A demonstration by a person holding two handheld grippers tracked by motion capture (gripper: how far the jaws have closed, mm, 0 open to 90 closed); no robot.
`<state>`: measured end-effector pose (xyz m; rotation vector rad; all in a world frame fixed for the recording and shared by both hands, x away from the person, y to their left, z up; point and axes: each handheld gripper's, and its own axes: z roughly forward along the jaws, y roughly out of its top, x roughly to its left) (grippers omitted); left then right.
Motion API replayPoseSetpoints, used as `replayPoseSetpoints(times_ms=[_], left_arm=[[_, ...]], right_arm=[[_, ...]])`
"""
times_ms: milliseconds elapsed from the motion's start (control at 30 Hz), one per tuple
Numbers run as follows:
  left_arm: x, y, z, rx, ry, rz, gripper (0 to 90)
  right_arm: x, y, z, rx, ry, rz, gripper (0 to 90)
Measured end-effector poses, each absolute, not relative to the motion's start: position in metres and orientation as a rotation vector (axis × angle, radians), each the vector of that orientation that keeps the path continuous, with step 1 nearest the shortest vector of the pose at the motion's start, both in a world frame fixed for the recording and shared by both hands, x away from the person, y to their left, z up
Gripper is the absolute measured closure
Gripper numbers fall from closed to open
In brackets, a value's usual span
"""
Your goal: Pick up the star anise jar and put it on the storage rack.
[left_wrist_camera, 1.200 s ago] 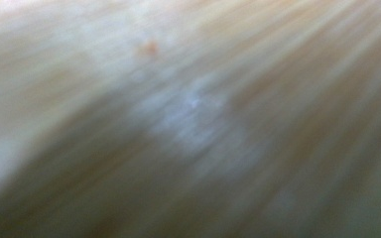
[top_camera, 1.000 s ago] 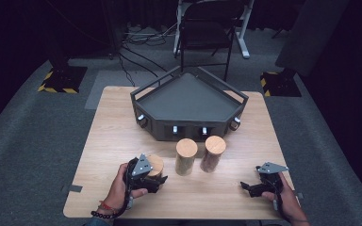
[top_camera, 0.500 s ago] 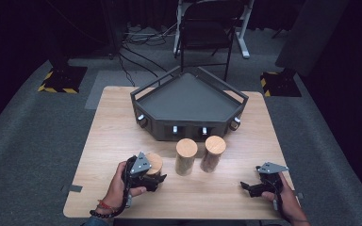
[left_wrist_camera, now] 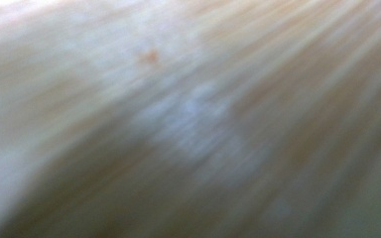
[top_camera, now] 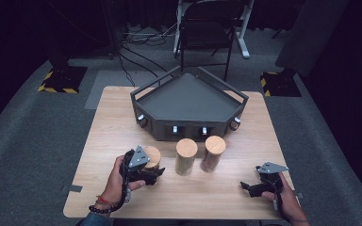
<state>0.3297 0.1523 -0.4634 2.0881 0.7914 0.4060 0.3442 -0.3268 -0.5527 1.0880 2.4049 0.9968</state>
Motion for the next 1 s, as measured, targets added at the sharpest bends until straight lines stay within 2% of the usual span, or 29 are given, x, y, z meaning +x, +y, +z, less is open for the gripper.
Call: replayPoseSetpoints(times_ms=[533, 1000], left_arm=[[0.347, 0.149, -0.441, 2.075, 0.826, 0.423, 24.8], [0.36, 0.144, -0.4, 2.051, 0.811, 0.461, 24.7]], right_arm=[[0.344, -0.327, -0.553, 1.088, 2.405, 0.997, 0.0], [0.344, -0.327, -0.553, 1.088, 2.405, 0.997, 0.0]])
